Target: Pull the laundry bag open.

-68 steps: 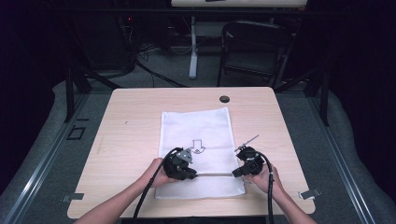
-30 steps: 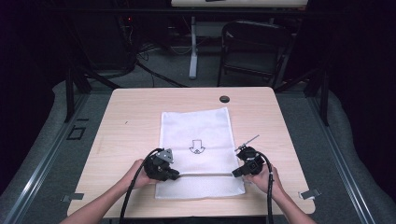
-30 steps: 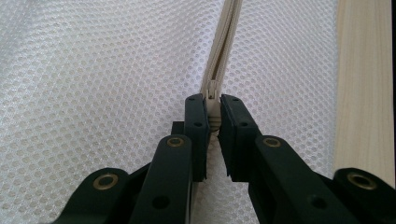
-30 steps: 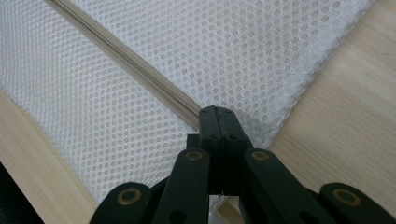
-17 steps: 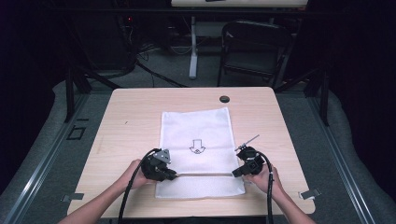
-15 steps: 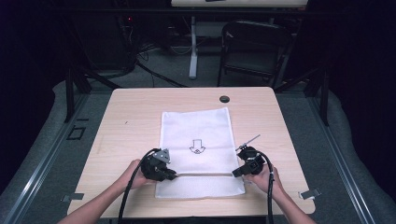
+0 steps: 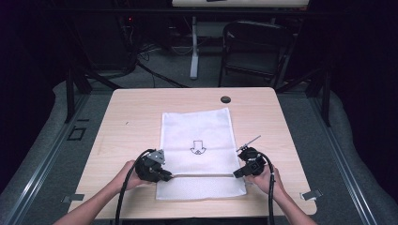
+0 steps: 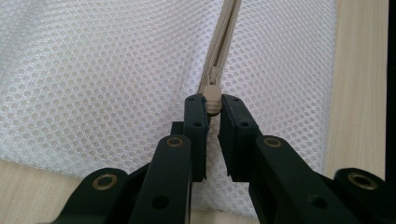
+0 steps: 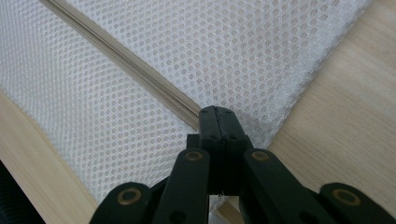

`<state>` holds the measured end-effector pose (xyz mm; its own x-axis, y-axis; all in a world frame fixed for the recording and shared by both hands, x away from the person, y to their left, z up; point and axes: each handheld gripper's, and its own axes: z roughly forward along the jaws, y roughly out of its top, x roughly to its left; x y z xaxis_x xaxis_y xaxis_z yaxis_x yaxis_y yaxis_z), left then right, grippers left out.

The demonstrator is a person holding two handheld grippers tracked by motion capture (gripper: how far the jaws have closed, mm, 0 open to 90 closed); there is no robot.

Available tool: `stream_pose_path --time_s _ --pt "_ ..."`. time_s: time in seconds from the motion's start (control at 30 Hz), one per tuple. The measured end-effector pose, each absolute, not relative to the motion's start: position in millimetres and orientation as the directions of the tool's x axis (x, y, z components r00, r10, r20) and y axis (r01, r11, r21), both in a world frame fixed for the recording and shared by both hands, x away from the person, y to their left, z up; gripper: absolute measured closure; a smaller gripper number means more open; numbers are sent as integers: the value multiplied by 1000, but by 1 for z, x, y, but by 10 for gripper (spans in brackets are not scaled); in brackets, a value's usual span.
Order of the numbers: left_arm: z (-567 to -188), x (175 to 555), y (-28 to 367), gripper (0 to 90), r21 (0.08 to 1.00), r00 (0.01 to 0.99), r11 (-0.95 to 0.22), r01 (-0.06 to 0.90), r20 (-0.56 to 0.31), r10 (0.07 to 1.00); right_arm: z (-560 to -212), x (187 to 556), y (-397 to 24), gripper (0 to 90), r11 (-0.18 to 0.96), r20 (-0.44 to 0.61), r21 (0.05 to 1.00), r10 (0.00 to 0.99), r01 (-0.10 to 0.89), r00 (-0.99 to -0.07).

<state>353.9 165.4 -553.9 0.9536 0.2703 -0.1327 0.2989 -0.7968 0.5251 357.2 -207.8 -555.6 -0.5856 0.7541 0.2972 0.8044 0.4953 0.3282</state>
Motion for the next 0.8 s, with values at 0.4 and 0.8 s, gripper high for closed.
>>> stream_pose_path --time_s 0.4,0.8 --pt "-553 353 199 816 526 937 -777 347 -151 316 -554 359 -208 900 509 290 307 755 804 -588" --pt "-555 350 203 817 521 939 -782 343 -173 297 -555 357 -208 900 492 295 320 760 810 -579"
